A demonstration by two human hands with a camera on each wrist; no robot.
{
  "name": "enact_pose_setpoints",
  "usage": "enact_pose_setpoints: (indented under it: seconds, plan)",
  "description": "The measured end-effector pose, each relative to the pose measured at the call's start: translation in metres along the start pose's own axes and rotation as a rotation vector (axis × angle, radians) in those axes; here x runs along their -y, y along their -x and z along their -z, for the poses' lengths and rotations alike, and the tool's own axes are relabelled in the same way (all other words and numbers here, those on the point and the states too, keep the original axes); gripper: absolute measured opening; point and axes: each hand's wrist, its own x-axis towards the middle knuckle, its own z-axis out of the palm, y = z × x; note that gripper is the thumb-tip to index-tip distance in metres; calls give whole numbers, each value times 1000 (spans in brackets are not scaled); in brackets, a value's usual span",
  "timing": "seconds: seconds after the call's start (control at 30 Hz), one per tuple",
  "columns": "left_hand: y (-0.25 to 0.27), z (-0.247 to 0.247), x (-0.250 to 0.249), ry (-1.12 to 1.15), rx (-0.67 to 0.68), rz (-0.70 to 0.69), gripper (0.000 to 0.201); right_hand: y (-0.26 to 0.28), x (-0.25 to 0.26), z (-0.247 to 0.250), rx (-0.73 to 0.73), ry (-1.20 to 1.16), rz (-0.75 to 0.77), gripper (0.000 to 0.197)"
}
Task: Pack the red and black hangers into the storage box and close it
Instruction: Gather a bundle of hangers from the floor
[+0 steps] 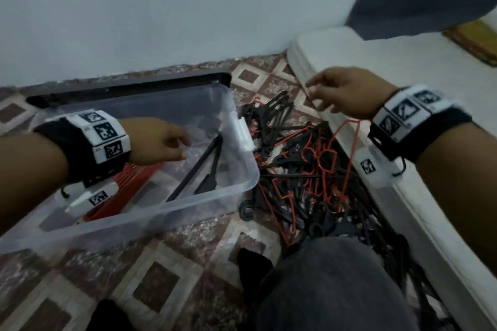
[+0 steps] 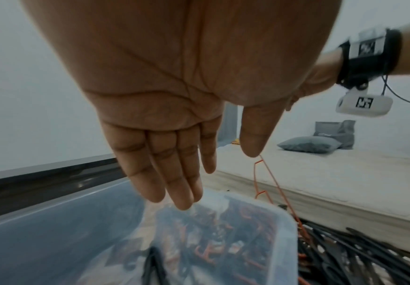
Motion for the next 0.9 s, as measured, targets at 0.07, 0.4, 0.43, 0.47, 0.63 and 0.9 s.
enact_pose_setpoints:
  seconds: [0.07, 0.4, 0.43, 0.47, 0.63, 0.9]
  plan:
    - [-11, 1, -38, -8, -17, -53, 37, 27, -46, -2, -53, -49, -107, 21]
    - [-134, -73, -187, 54, 73, -126, 39, 96, -251, -79, -2, 17, -575, 24]
    - [-147, -84, -194, 62, 91, -122, 37, 97, -267, -89, 11, -2, -624, 26]
    - [-160, -94, -199, 68, 113, -120, 36, 96, -281, -98, 22, -25, -669, 31]
    - [-208, -132, -217, 112, 260, -91, 46, 72, -322, -134, -14, -133, -712, 66]
    - [-236, -168, -236, 160, 320, -51, 44, 14, -316, -178, -92, -274, -622, 30]
